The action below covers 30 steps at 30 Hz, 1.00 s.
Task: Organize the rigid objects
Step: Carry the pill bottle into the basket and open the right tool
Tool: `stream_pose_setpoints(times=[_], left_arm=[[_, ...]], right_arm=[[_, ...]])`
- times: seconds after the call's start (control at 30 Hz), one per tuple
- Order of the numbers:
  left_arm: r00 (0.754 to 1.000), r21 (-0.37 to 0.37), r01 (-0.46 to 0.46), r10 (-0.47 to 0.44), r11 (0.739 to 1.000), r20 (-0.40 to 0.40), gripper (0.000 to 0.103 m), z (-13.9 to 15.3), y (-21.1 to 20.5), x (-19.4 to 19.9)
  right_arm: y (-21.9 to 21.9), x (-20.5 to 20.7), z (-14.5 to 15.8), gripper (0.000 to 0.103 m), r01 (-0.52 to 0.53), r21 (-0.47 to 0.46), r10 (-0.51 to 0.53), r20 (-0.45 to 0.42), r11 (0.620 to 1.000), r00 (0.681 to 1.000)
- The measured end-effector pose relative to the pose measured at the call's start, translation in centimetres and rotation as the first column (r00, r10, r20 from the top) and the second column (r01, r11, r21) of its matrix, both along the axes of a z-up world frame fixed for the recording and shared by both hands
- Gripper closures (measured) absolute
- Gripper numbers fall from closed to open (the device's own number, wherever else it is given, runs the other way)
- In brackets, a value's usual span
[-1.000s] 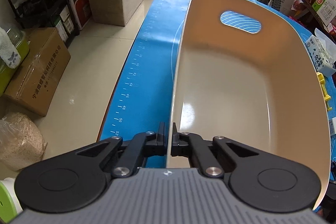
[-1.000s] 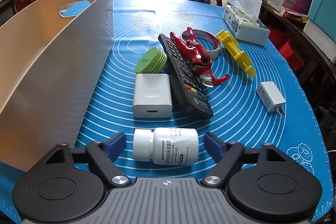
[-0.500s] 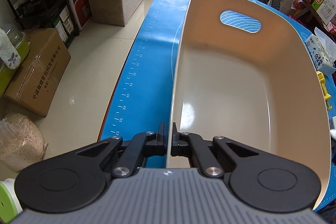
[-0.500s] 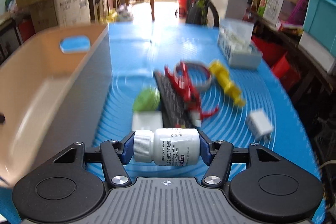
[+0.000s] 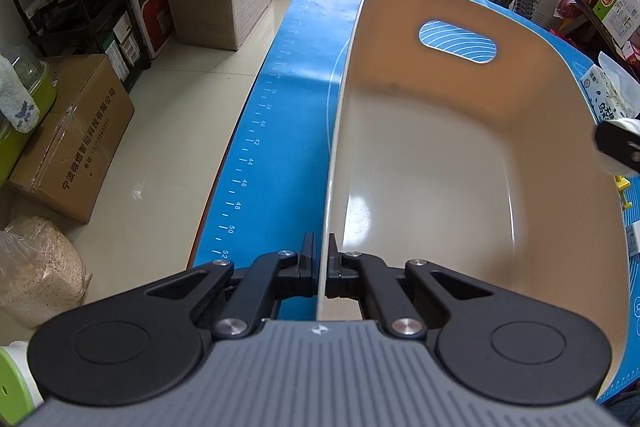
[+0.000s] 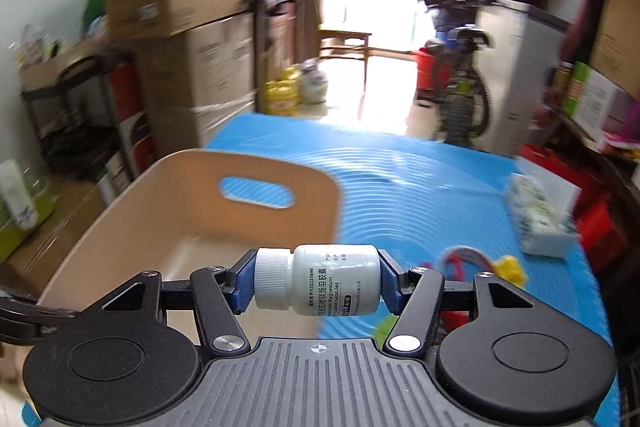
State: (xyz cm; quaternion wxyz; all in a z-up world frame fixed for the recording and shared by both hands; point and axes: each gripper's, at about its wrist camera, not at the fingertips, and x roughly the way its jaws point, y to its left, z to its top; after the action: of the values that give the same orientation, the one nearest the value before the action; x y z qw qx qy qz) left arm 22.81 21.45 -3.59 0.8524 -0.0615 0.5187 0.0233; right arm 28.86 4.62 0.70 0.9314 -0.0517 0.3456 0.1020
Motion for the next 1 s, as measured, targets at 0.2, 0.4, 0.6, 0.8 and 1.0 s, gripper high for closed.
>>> stream_pose_setpoints(times=[0.2,0.4,0.6,0.8,1.0], left_arm=[[1.000,-0.001,-0.001,0.001,1.000,0.000,0.099,0.0,0.0,0.0],[1.000,0.003,0.002,-0.002,1.000,0.000,0.099,-0.1,-0.1,0.0],[1.000,0.004,0.003,-0.003,1.000,0.000,0.099,-0.1,-0.2,0.0],[1.000,0.007,0.007,-0.007,1.000,0.000,0.099,-0.1,-0.1,-0.1],[1.000,0.009,0.008,-0.008,1.000,-0.002,0.099,-0.1,-0.1,-0.1]], right_arm=[[4.5,0.4,-2.2,0.039,-0.130,-0.074,0.124,-0.083,0.989,0.989],[7.2,0.7,-4.6,0.040,-0.215,-0.150,0.183,-0.205,0.965,0.961],[8.4,1.7,-6.5,0.040,-0.244,-0.176,0.172,-0.347,0.954,0.922],[7.7,1.7,-6.4,0.035,-0.234,-0.163,0.162,-0.364,0.959,0.917],[5.7,0.0,-3.8,0.030,-0.239,-0.079,0.209,-0.274,0.968,0.939]])
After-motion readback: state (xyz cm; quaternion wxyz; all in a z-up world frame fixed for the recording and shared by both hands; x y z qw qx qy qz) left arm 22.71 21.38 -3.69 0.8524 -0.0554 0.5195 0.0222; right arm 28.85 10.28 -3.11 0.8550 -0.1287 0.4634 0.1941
